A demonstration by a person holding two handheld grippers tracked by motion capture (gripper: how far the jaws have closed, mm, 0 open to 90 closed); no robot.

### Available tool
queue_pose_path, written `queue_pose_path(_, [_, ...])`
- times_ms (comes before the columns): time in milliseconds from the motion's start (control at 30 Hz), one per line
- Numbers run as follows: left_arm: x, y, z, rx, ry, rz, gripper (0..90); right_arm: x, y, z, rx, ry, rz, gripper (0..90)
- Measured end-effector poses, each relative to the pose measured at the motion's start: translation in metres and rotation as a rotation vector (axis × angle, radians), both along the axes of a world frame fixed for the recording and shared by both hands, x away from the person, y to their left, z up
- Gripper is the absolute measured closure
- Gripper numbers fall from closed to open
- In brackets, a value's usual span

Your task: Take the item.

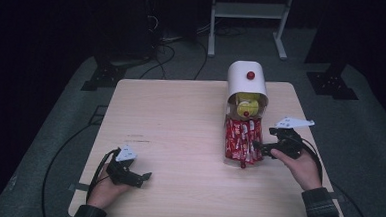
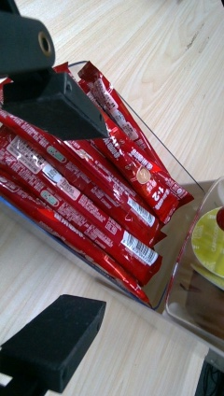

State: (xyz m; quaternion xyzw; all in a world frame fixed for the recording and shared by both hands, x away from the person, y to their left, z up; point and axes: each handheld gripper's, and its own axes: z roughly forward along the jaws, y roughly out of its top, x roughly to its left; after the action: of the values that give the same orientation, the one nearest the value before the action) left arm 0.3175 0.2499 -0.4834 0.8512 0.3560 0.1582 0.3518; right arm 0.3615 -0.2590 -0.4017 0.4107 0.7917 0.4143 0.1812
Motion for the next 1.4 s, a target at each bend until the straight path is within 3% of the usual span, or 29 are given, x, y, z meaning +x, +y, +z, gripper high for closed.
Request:
queue_pose_path(900, [0.000, 0.000, 0.000, 0.000, 0.001, 0.000, 0.0, 0.006, 0.025, -0.007, -0.015, -0.003, 0.033, 15.9])
queue_pose_path(1400, [0.000, 0.000, 0.000, 0.000, 0.001, 0.000, 0.0, 0.006, 0.031, -0.009, -0.032, -0.005, 0.046, 31.9])
